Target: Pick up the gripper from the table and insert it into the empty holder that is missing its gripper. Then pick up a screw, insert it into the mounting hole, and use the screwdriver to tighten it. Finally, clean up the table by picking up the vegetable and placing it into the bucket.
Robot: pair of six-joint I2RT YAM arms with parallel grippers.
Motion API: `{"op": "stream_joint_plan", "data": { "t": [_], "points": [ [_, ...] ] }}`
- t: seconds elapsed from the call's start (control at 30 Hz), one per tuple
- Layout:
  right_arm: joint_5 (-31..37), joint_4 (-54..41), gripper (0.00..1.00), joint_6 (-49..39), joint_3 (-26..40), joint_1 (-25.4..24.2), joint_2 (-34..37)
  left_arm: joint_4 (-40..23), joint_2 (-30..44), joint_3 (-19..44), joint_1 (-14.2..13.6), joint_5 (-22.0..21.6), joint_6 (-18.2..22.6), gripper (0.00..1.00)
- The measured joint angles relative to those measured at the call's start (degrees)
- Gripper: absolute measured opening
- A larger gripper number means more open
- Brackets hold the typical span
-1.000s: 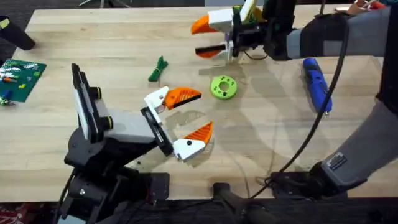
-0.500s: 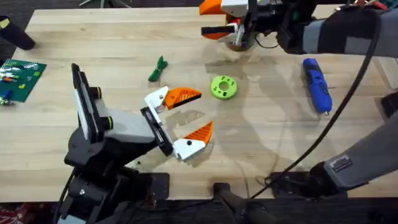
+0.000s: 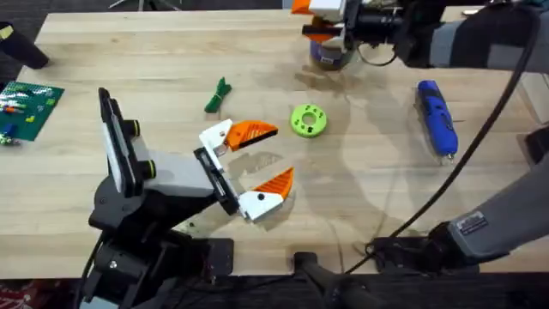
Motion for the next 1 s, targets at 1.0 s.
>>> {"op": "stream_joint_plan", "data": {
  "t": [1.0],
  "points": [
    [2.87, -71.1, 0.817, -41.61, 1.84, 2.07, -23.59, 0.0, 0.0, 0.0, -0.01, -0.18, -0.04, 0.982]
  ]
}}
